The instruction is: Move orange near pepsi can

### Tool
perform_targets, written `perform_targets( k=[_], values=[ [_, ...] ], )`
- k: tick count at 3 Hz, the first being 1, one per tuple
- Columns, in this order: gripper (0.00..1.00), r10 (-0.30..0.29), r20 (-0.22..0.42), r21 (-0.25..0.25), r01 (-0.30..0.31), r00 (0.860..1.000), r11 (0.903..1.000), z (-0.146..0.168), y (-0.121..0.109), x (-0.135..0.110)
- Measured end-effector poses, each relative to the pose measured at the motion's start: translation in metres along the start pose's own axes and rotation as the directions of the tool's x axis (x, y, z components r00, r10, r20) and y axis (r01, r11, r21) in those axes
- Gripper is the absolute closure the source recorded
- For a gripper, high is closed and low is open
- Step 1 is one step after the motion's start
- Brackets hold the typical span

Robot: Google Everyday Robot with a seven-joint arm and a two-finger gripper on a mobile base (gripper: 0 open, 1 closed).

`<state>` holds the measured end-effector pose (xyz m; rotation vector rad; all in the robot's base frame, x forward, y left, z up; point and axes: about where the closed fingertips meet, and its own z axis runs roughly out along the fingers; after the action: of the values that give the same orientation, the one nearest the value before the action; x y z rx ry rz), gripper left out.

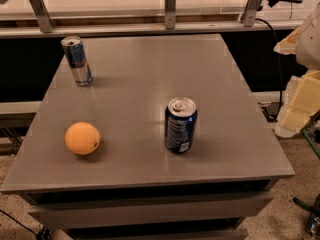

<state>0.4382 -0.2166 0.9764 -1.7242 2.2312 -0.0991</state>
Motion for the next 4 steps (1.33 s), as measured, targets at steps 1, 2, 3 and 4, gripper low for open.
perform_targets(
  k=[1,2,3,4],
  values=[
    [0.0,0.0,0.0,0.0,0.0,1.0,1.0,0.0,0.0,0.0],
    [0.0,-0.055,0.005,-0.009,0.055,0.998,0.9984,0.004,0.004,-0.025],
    [0.0,-0.131,-0.014,-0.04,0.131,0.991,0.9906,0.014,0.012,-0.06],
    [0.0,-0.252,-0.035,-0.1,0.248,0.967,0.9637,0.037,0.027,-0.116]
  ],
)
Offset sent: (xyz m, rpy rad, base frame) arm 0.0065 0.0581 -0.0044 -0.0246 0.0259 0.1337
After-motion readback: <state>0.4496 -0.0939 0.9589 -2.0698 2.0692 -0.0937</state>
